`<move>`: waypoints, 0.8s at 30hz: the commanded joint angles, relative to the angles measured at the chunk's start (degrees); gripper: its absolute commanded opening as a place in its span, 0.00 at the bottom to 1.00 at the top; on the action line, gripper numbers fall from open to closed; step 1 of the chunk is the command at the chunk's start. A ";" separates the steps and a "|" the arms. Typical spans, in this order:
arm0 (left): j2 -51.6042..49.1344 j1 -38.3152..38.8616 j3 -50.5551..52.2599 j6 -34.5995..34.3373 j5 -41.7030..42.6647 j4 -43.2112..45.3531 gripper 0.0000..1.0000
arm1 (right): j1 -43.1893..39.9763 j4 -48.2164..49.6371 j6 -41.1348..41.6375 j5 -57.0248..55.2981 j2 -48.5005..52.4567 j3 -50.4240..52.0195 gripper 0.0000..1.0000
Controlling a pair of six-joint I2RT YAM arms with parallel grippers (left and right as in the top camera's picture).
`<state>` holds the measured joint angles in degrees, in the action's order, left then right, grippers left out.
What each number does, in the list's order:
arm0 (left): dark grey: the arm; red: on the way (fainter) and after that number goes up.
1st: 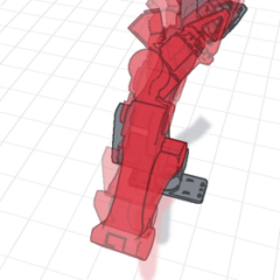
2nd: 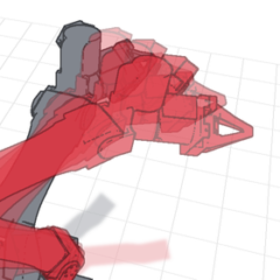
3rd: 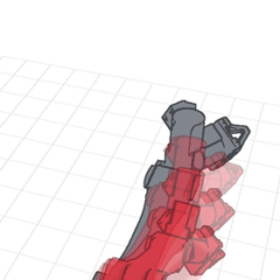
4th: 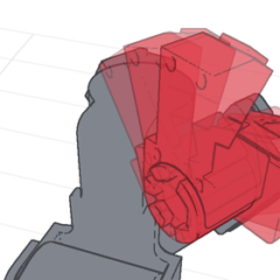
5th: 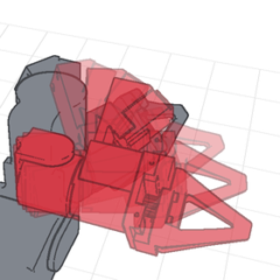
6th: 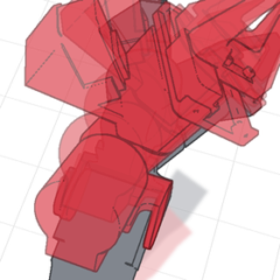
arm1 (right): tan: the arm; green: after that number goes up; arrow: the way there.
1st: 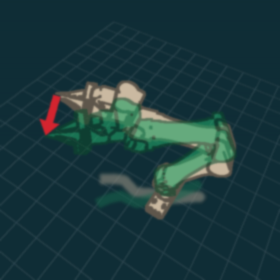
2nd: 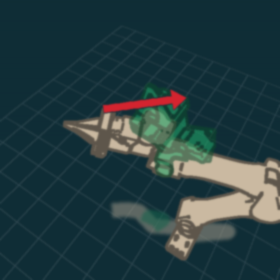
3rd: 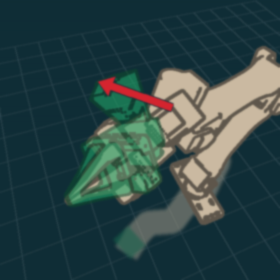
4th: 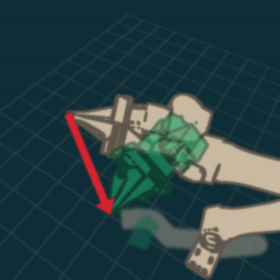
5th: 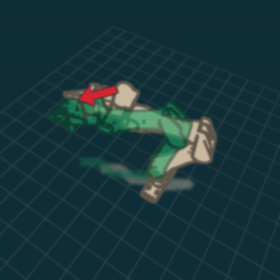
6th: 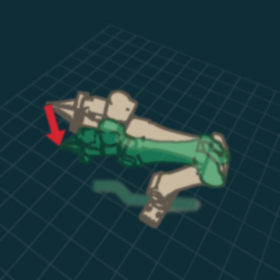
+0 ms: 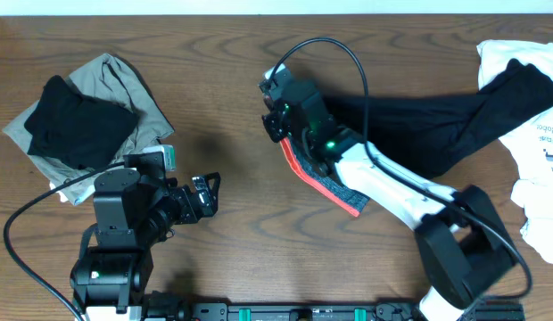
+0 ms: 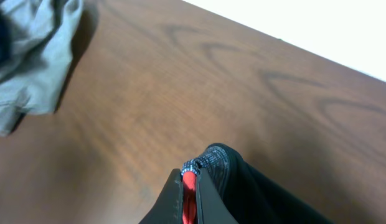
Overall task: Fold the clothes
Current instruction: 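Lift the leggings with the right gripper and drag them toward center, then reach the left gripper to the red-edged waistband and grasp it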
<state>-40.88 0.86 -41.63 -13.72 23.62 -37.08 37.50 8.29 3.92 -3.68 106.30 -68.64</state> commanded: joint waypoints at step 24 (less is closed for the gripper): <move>-10.16 0.35 -0.98 -1.95 10.14 7.13 0.98 | -15.72 -38.07 0.11 -9.68 -23.93 -2.93 0.99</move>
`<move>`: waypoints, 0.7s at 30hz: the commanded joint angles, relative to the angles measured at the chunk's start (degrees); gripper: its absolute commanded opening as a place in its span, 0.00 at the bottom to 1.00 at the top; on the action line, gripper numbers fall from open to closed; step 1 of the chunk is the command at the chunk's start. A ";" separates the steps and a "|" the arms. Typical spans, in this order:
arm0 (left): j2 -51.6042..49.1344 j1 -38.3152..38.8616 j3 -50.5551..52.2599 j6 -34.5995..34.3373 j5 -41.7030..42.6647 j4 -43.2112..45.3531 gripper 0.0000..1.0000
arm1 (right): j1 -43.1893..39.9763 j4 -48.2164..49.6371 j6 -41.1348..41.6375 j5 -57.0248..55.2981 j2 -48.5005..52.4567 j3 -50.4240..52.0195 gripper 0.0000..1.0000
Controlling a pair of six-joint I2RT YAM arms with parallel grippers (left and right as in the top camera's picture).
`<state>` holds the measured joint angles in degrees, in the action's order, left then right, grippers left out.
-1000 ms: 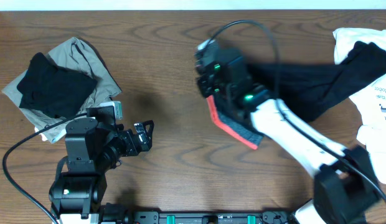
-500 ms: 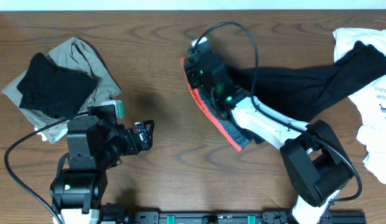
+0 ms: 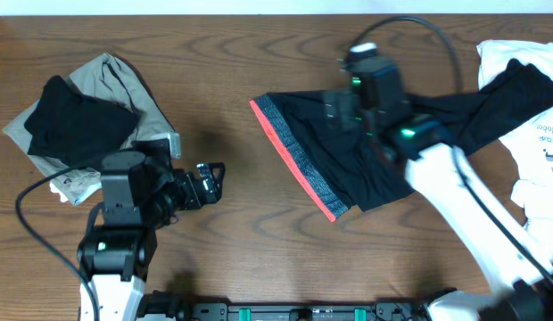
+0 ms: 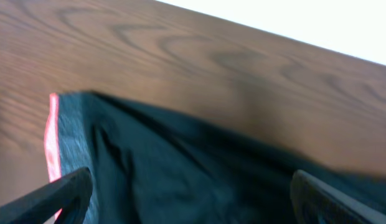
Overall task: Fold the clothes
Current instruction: 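Reach the left gripper to the red-edged waistband and grasp it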
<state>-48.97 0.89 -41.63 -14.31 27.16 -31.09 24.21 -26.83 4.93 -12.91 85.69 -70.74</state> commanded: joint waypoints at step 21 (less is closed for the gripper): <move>-32.28 33.62 -0.98 -33.03 -3.04 18.69 0.99 | -25.66 -21.84 1.66 10.58 -11.54 -0.83 0.99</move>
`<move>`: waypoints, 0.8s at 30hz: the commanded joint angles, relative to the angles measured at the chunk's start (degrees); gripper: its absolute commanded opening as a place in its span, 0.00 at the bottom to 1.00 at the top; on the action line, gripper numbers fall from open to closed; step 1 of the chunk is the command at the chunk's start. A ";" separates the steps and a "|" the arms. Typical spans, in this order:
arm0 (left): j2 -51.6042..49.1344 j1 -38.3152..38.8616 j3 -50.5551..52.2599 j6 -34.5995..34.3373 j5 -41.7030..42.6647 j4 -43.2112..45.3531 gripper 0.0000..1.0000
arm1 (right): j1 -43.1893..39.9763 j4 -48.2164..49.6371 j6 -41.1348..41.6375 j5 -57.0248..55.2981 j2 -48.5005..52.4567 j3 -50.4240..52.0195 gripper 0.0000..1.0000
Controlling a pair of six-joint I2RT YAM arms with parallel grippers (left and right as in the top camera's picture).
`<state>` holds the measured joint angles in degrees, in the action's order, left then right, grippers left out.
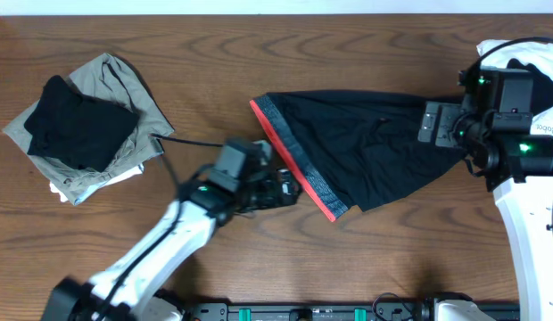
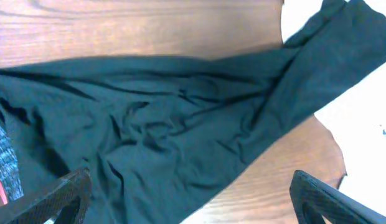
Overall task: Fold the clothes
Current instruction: 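Reach the left gripper to the red-edged waistband and grasp it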
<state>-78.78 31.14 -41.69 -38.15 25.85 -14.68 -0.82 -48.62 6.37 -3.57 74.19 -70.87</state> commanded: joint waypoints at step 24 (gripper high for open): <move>-16.85 17.84 -0.94 -28.68 -14.99 14.29 0.85 | -0.63 -1.75 0.48 3.21 -0.04 -0.70 0.99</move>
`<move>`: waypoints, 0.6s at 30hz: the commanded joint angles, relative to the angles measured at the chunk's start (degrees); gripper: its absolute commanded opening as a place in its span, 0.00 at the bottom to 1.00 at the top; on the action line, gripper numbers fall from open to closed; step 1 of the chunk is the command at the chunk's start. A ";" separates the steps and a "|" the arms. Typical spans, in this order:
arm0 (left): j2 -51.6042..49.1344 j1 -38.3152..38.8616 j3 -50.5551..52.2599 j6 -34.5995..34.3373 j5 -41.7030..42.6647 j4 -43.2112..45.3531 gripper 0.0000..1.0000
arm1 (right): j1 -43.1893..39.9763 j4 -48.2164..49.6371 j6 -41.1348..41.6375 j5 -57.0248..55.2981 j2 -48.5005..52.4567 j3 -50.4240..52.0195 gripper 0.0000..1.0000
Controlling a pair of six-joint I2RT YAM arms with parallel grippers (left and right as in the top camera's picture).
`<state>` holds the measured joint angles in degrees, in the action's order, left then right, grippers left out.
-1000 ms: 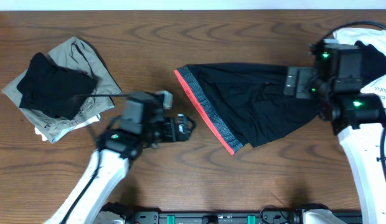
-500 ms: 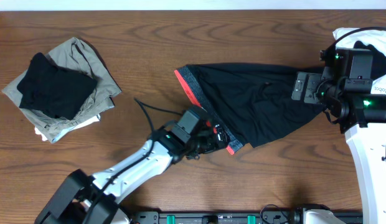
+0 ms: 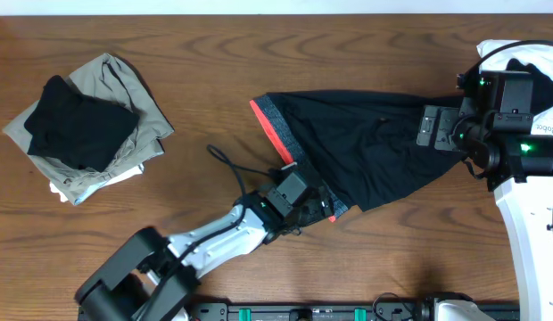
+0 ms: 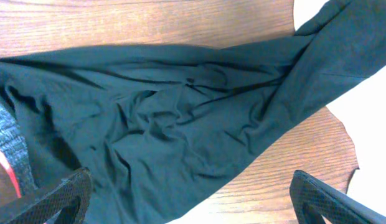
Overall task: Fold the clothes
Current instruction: 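Reach the left gripper to the red-edged waistband and grasp it, then pull the waistband left with the left gripper, stretching the leggings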
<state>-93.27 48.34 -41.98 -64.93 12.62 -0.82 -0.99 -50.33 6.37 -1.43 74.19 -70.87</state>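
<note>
A black garment (image 3: 366, 143) lies spread across the middle of the table, its grey and red waistband (image 3: 275, 132) at the left. Its right end runs up onto the white clothes. My right gripper (image 3: 433, 125) hangs above the garment's right part. In the right wrist view it (image 4: 193, 214) is open, fingers (image 4: 53, 199) wide apart over the black cloth (image 4: 168, 118) and holding nothing. My left gripper (image 3: 317, 212) is stretched out to the lower end of the waistband; whether it grips the cloth cannot be told.
A folded pile of a tan garment (image 3: 125, 94) with a black one (image 3: 76, 125) on top sits at the far left. A heap of white clothes (image 3: 531, 169) lies at the right edge, under the black garment's end.
My left gripper has moved right along the waistband, from its middle to its lower end. The right gripper is almost where it was, still open above the cloth.
First my right gripper was shut on the waistband, with the garment bunched mid-table. Then the garment lay spread flat and the gripper was open above it. After that the right gripper was over the right end, and the left arm had come to the waistband.
</note>
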 commanded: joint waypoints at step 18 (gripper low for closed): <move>-8.57 3.50 -0.66 -1.81 -1.70 7.39 0.37 | -0.46 -0.02 0.46 1.92 -0.04 -0.70 0.99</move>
<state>-99.88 51.44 -44.03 -66.76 11.55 7.53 -1.02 -50.35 6.37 0.16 74.19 -70.87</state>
